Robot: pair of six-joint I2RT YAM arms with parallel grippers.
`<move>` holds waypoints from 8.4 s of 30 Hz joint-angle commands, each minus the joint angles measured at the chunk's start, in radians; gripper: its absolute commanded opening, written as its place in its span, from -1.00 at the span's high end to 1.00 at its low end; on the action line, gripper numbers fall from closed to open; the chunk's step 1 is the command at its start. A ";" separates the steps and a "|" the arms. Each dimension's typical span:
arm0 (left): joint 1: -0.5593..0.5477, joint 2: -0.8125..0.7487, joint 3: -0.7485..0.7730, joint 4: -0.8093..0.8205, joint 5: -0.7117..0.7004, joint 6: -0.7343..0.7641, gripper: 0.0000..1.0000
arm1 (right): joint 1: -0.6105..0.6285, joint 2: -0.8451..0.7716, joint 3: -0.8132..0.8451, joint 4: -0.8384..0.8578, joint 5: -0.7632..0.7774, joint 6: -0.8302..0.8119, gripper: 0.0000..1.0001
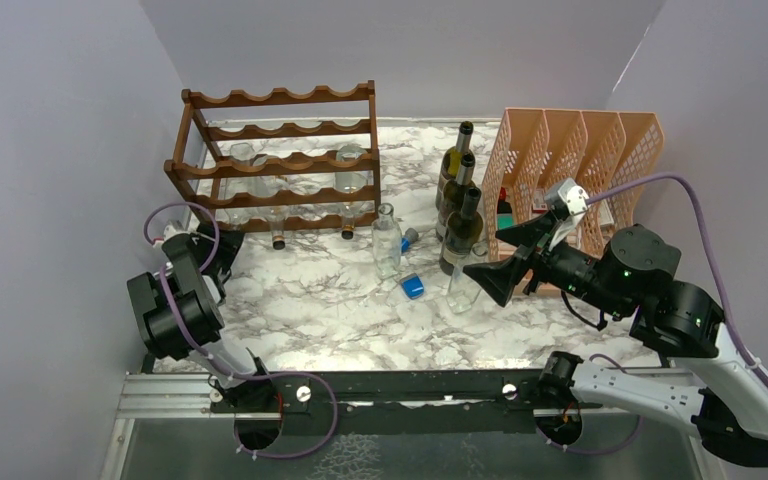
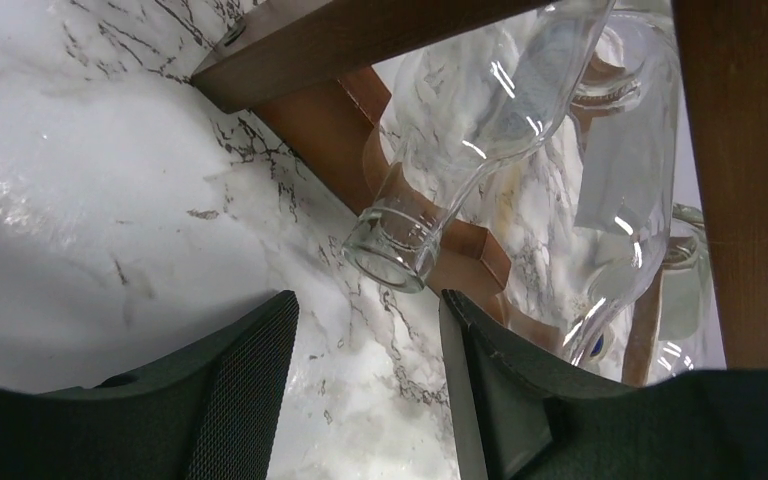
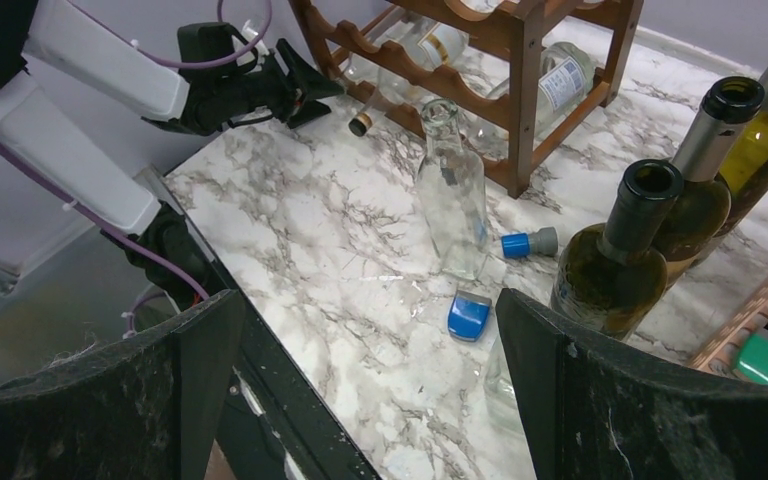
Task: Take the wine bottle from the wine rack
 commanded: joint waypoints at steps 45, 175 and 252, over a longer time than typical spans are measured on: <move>0.028 -0.134 -0.050 0.083 0.028 -0.031 1.00 | 0.001 -0.044 0.012 0.004 0.016 -0.002 -0.99; -1.220 -0.485 0.866 -1.408 -0.691 0.546 1.00 | 0.015 0.247 0.082 0.162 -0.120 -0.152 -0.99; -1.436 -0.387 0.805 -1.275 -0.928 0.368 0.08 | 0.016 0.157 0.015 0.156 -0.063 -0.162 -0.99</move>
